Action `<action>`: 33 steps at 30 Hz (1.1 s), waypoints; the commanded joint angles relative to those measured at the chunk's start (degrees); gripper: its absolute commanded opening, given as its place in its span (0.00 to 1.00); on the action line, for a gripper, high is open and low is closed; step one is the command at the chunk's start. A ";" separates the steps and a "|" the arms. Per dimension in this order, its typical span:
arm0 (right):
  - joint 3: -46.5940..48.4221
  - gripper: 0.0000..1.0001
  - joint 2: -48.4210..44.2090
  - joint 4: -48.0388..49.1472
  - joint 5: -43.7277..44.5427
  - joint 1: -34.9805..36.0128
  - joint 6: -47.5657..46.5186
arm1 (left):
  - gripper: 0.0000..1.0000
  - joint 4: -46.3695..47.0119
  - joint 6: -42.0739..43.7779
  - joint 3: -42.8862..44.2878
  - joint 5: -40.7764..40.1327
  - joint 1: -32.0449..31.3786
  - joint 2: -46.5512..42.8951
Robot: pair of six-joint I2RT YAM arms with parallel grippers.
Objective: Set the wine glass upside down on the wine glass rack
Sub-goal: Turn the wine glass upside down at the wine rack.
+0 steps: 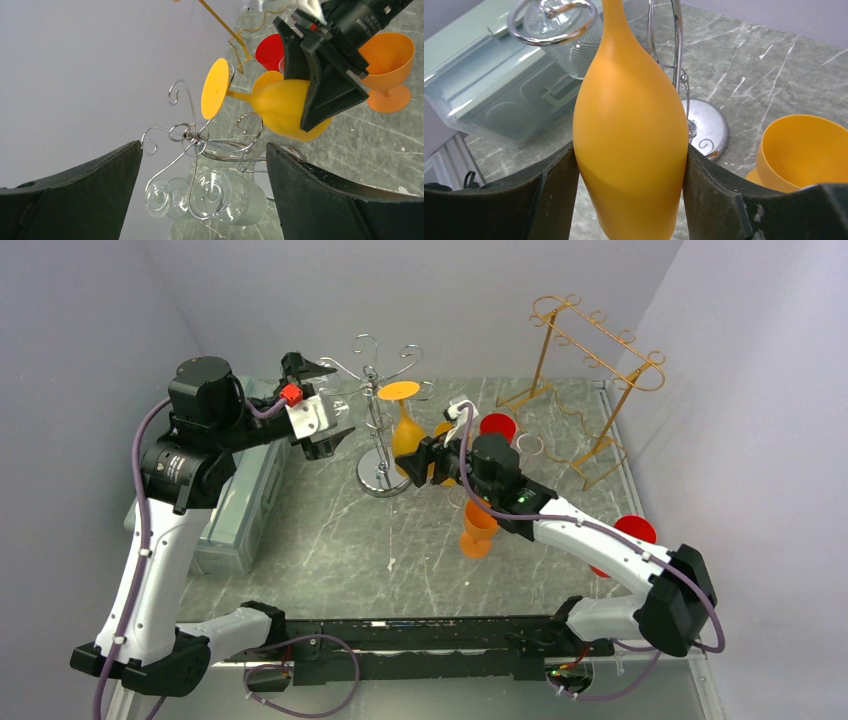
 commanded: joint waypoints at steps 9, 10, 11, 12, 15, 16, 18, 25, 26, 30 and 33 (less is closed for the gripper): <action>1.78 0.35 6.78 9.92 -3.73 -0.88 0.85 | 0.99 -1.12 -1.16 1.15 0.01 -0.25 -0.95; 1.94 0.35 7.20 10.31 -4.16 -0.85 1.04 | 0.99 -1.22 -1.17 1.26 0.04 -0.24 -0.86; 2.03 0.35 7.59 10.64 -4.55 -0.85 1.14 | 0.99 -1.44 -1.13 1.28 0.11 -0.20 -0.79; 2.06 0.35 8.01 11.03 -5.00 -0.84 1.36 | 0.99 -1.66 -0.98 1.28 0.18 -0.22 -0.72; 1.57 0.34 9.15 13.28 -6.28 -0.80 1.98 | 0.99 -2.24 -0.82 1.46 0.49 -0.20 -0.60; 1.35 0.34 9.41 14.15 -6.70 -0.76 2.15 | 0.99 -2.41 -0.74 1.46 0.54 -0.21 -0.53; 0.98 0.34 10.02 15.68 -7.38 -0.67 2.39 | 0.99 -2.61 -0.37 1.33 0.42 -0.24 -0.46; 1.01 0.33 11.53 18.80 -8.59 -0.14 3.25 | 0.99 -2.81 0.30 0.45 -0.04 -0.22 -0.67; 1.01 0.33 11.54 19.17 -8.74 -0.10 3.28 | 0.99 -2.77 0.40 0.34 -0.09 -0.21 -0.75; 0.92 0.32 11.50 19.94 -9.68 0.43 3.00 | 0.99 -2.86 0.64 0.14 -0.62 -0.25 -0.72; 0.16 0.32 11.19 21.08 -10.39 0.75 2.69 | 0.99 -3.06 0.79 0.30 -1.19 -0.21 -0.61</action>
